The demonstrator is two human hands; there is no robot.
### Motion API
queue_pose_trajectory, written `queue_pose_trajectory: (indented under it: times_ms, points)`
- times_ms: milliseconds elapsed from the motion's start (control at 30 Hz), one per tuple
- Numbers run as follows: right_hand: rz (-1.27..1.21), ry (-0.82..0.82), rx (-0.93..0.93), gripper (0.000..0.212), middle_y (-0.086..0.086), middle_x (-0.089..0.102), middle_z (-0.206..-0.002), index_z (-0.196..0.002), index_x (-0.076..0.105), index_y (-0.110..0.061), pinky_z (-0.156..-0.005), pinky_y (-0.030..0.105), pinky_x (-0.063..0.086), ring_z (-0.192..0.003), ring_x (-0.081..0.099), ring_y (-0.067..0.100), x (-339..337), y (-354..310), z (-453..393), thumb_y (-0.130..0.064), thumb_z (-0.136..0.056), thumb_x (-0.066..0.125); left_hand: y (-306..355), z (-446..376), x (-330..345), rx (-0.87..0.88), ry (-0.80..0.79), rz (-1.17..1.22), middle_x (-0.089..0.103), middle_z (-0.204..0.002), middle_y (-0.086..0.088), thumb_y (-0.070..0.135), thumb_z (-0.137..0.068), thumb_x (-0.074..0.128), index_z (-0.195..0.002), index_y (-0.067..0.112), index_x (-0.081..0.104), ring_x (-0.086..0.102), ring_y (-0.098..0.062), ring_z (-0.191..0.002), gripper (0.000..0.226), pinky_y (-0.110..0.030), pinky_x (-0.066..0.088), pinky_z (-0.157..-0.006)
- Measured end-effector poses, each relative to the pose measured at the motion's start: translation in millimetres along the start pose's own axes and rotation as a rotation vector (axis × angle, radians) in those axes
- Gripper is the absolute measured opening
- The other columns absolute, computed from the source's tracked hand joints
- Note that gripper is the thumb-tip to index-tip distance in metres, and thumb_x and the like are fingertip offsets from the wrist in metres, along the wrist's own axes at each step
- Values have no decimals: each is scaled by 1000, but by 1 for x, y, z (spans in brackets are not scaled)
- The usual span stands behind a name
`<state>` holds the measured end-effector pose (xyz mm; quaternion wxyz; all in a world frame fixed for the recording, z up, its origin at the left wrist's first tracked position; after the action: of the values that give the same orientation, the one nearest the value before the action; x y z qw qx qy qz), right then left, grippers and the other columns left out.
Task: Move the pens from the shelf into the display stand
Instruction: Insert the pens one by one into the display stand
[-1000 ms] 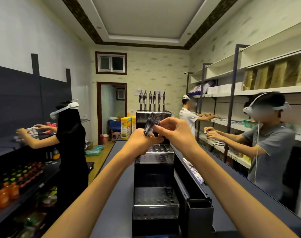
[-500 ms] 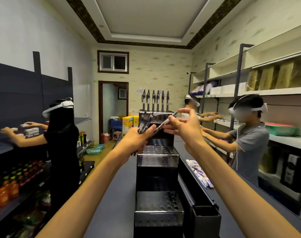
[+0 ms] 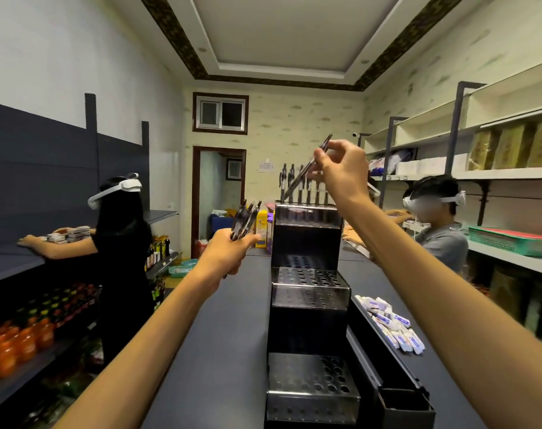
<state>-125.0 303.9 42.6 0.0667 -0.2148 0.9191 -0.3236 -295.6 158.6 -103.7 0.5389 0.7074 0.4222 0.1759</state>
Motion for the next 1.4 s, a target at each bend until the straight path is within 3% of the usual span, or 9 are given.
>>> queue_pose_trajectory:
  times_ms: [200, 300, 433, 767, 867, 1000, 1067, 1200, 1400]
  points:
    - [246, -19, -92, 24, 17, 68, -101, -125, 55, -4, -77, 51, 61, -88, 72, 33, 33, -11, -27, -15, -104, 55, -8, -1, -7, -26, -15, -40, 38, -38, 10, 31, -96, 66, -90, 15, 65, 32, -5, -35, 17, -22, 29, -37]
    - [344, -57, -94, 24, 20, 68, -102, -126, 55, -3, -79, 52, 60, -90, 70, 34, 45, -1, -28, -13, -104, 54, -11, -3, -9, -32, -17, -48, 35, -40, 12, 30, -97, 64, -114, 9, 69, 29, -8, -39, 28, -23, 26, -40]
    - [365, -98, -50, 24, 19, 68, -99, -126, 53, -4, -77, 50, 61, -88, 71, 33, 53, 12, -31, -13, -104, 54, -15, -4, -12, -23, -31, -31, 36, -44, 10, 29, -96, 64, -124, 4, 65, 29, -10, -43, 37, -25, 27, -43]
    - [502, -168, -17, 24, 21, 70, -104, -117, 61, -2, -84, 51, 59, -92, 71, 36, 67, 33, -37, -19, -101, 62, -13, -5, -9, 3, -18, -71, 56, -73, -5, 33, -95, 66, -119, 6, 67, 43, -16, -60, 37, -23, 34, -48]
    - [555, -196, 4, 23, 22, 70, -105, -115, 61, -1, -85, 50, 59, -92, 70, 38, 69, 35, -42, -19, -101, 62, -10, -3, -6, -13, -26, -40, 44, -54, 2, 31, -96, 65, -120, 3, 65, 36, -13, -50, 37, -24, 30, -45]
    - [722, -300, 16, 26, 23, 65, -115, -117, 58, -1, -82, 34, 47, -102, 61, 37, 76, 48, -34, -23, -103, 58, -9, 0, -1, -1, -47, -43, 41, -58, -2, 31, -97, 65, -116, 3, 64, 33, -15, -52, 34, -30, 30, -49]
    - [782, -314, 20, 30, 24, 66, -113, -113, 62, 1, -86, 38, 50, -107, 61, 39, 77, 55, -28, -27, -103, 58, -10, 0, 0, 0, -48, -63, 43, -58, -2, 32, -96, 66, -111, 4, 65, 34, -15, -52, 32, -30, 32, -49]
    - [792, -329, 19, 31, 20, 73, -97, -98, 74, 1, -87, 41, 56, -94, 68, 35, 75, 60, -23, -28, -100, 64, -13, 0, -1, -7, -41, -62, 43, -58, -1, 31, -96, 66, -114, 2, 65, 36, -15, -53, 34, -30, 32, -50]
    - [768, -260, -75, 20, 16, 74, -98, -102, 72, 0, -86, 38, 56, -94, 68, 30, 61, 58, -9, -18, -93, 70, -6, 1, 4, -23, -53, -32, 41, -57, -2, 31, -96, 66, -111, 4, 66, 34, -15, -51, 31, -29, 30, -48]
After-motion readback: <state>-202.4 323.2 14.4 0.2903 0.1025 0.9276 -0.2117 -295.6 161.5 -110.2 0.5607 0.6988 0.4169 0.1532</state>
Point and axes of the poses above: each hand's wrist, its own z-axis away from the middle knuckle, its own x-axis out of the palm, y = z × x, the point moved 5 cm from there along -z, towards the middle knuckle
